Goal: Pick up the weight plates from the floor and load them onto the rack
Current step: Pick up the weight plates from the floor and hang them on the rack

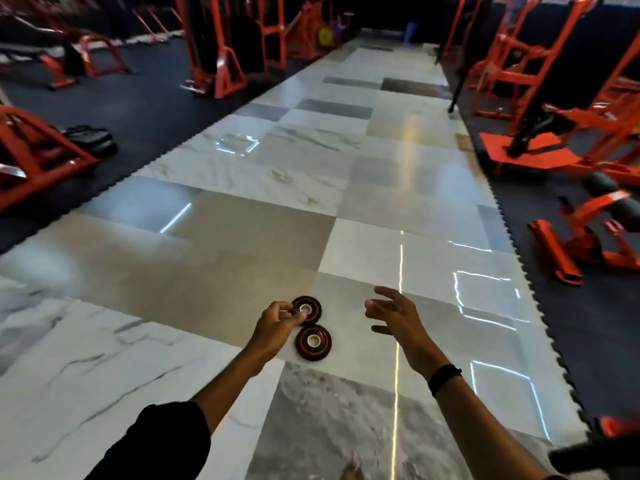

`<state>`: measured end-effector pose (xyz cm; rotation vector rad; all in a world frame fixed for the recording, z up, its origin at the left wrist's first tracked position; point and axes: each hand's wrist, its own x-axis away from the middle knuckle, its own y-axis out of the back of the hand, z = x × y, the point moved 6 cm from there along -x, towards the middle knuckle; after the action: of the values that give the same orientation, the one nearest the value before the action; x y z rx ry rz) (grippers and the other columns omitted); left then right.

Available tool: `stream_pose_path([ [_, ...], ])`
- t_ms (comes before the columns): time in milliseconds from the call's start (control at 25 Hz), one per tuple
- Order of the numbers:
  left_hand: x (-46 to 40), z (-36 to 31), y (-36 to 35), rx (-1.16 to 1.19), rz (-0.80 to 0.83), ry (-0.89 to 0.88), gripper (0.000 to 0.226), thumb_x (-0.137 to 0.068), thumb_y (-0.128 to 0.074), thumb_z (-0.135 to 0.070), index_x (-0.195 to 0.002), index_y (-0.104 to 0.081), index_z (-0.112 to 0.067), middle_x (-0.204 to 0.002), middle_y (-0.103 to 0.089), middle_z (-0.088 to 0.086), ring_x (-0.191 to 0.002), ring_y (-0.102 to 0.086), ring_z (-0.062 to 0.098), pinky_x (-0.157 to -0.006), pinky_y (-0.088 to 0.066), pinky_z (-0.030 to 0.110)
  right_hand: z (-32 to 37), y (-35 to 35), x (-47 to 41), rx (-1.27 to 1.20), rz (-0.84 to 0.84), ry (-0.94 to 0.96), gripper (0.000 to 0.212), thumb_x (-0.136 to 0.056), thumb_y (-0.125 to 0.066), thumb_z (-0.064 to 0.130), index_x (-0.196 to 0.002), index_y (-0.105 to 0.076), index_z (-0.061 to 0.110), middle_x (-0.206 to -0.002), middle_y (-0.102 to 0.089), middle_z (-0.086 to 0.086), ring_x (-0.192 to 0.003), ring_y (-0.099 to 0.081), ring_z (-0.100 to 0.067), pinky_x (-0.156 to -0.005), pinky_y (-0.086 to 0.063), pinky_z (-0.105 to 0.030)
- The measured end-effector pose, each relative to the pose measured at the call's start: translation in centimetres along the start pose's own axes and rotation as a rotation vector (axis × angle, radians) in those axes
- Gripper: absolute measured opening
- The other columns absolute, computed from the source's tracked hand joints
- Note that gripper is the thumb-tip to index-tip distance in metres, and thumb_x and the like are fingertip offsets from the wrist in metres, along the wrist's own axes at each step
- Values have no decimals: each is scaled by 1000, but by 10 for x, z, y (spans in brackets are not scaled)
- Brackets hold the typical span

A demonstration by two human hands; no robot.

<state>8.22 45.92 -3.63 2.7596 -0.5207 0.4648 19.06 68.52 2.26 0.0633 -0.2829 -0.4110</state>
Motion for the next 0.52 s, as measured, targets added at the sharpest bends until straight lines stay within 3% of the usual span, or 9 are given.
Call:
stream_pose_path([
  [520, -117, -26, -27, -18, -96, 126, 38, -90, -69, -33, -120, -58, -12, -121, -65, 9, -97, -59, 19, -77, -42, 30, -1, 2, -171, 61, 166, -115, 46, -92, -67, 27, -134, -51, 14, -115, -66, -7, -106, -66, -23, -93, -55, -44],
])
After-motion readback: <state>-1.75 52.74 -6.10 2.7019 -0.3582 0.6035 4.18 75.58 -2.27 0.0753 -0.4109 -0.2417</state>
